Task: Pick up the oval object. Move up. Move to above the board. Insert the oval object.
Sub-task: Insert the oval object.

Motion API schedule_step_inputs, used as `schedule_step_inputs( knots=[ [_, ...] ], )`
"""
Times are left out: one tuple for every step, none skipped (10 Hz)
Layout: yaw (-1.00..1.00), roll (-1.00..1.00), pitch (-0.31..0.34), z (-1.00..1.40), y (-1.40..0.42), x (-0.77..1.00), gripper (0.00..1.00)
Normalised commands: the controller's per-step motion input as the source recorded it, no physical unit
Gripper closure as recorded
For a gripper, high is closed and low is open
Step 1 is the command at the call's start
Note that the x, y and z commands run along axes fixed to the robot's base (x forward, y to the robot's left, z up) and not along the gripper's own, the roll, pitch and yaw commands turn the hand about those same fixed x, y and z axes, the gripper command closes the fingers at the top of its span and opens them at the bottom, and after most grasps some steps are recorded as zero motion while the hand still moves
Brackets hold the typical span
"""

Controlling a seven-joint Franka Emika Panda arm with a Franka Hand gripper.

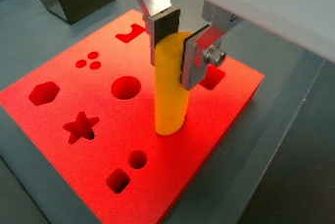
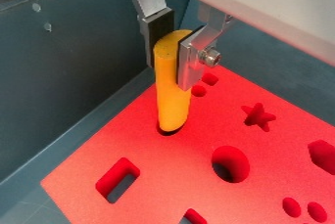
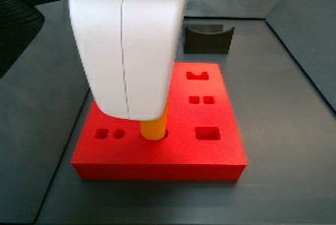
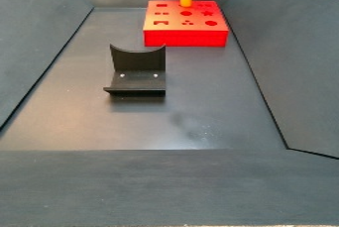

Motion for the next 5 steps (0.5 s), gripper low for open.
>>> schedule_step_inputs(
  knots=[
    [0.00, 0.21, 0.043, -0.59, 0.00, 0.16, 1.00],
    [0.19, 0.23, 0.084, -0.59, 0.00, 0.17, 1.00],
    [0.20, 0.17, 0.091, -0.54, 0.00, 0.23, 1.00],
    [0.08, 0.14, 0.084, -0.52, 0.00, 0.32, 1.00],
    [0.00, 0.14, 0.037, -0.59, 0.00, 0.21, 1.00]
  ],
)
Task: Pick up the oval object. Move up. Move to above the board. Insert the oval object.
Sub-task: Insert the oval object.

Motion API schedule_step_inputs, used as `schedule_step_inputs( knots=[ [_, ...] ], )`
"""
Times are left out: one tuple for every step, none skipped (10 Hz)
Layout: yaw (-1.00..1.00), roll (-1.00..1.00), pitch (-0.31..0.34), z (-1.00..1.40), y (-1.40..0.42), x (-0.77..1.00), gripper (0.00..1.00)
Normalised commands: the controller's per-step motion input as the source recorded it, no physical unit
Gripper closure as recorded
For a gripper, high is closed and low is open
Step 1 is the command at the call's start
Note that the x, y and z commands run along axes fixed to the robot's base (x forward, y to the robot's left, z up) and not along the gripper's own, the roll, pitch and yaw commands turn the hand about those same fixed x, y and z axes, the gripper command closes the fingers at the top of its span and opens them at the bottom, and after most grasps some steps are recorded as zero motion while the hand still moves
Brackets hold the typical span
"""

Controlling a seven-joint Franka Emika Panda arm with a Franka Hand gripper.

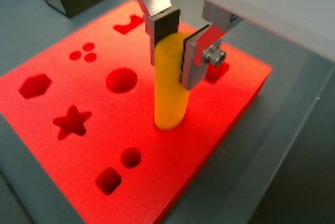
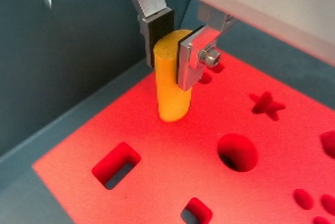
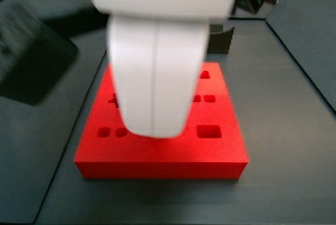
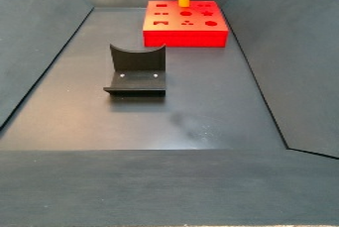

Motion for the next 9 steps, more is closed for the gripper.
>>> schedule_step_inputs(
  knots=[
    [0.00, 0.24, 0.000, -0.83, 0.00, 0.03, 1.00],
    [0.00, 0.18, -0.066, -0.97, -0.05, 0.00, 1.00],
    [0.00, 0.00, -0.100, -1.00, -0.07, 0.00, 1.00],
    [0.00, 0.00, -0.019, -1.00, 0.00, 0.00, 1.00],
    [0.00, 0.00, 0.000, -1.00, 0.00, 0.00, 1.00],
    [0.09, -0.06, 0.000, -1.00, 0.00, -0.05, 1.00],
    [0.08, -0.05, 0.000, -1.00, 0.00, -0.10, 1.00],
    [0.08, -0.01, 0.000, -1.00, 0.01, -0.10, 1.00],
    [0.11, -0.15, -0.077, -0.83, 0.30, -0.26, 1.00]
  ],
)
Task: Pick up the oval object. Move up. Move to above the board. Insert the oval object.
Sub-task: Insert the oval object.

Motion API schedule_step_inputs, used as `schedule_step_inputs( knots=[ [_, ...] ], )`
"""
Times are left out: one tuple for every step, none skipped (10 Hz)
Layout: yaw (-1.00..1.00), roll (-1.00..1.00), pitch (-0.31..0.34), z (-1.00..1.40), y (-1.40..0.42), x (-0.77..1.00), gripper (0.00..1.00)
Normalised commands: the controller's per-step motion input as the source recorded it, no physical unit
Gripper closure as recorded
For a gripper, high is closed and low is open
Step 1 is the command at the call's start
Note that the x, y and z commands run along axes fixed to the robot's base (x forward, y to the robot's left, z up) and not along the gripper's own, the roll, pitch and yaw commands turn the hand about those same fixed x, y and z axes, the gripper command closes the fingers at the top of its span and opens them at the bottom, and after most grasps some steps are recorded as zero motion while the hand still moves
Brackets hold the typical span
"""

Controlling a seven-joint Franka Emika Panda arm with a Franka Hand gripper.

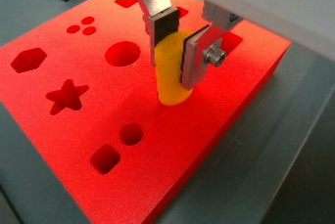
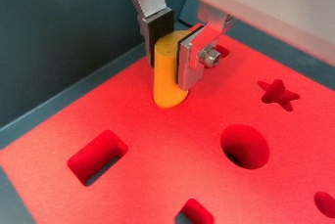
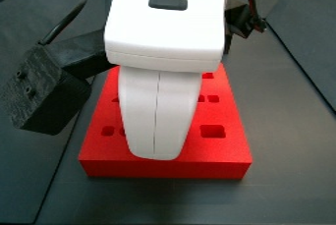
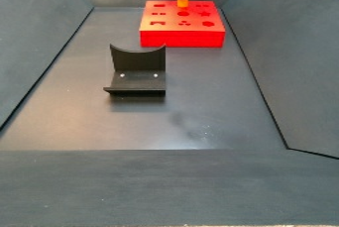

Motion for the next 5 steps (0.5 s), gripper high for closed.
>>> schedule_step_inputs(
  knots=[
    [0.06, -0.11, -0.036, -0.66, 0.46, -0.24, 1.00],
    [0.00, -0.05, 0.003, -0.04, 0.14, 0.06, 1.00],
    [0.00, 0.09, 0.049, 0.04, -0.03, 0.00, 1.00],
    [0.00, 0.01, 0.000, 0.00, 0.00, 0.00, 1.00],
    [0.00, 0.05, 0.000, -0.08, 0.00, 0.00, 1.00]
  ],
)
